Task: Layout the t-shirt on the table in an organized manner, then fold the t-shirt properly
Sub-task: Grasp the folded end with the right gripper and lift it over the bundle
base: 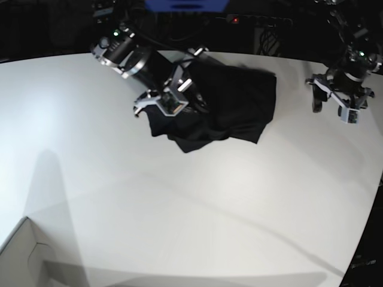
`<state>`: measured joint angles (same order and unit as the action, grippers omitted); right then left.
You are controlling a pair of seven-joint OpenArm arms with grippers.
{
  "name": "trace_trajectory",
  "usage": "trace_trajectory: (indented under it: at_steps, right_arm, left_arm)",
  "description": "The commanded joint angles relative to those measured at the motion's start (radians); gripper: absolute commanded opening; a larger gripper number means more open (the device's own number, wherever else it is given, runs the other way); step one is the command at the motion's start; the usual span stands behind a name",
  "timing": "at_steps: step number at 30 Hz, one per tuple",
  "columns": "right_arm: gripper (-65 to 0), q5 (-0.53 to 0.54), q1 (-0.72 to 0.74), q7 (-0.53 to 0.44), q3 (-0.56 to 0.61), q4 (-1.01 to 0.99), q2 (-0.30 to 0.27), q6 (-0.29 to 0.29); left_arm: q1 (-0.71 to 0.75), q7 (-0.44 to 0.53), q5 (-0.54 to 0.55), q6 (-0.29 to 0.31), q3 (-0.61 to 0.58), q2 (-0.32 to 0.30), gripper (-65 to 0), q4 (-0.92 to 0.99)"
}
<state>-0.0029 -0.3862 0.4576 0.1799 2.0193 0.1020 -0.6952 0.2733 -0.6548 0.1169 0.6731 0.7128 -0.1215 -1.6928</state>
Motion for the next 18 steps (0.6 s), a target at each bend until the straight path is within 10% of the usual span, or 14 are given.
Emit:
trace_trajectory:
  at_steps: [1, 18]
  right_arm:
    - [-65.0, 0.024, 0.011, -0.053, 0.022, 0.021, 0.0, -0.003]
    - [-65.0, 0.017, 0.188, -0.049, 0.158, -0.099, 0.028, -0.003]
  left_arm:
    - [-0.003, 0.02, 0.011, -0.005, 0.005, -0.011, -23.3, -0.017]
    - [-0.013, 0.02, 0.019, -0.005, -0.002, 0.012, -23.3, 0.056]
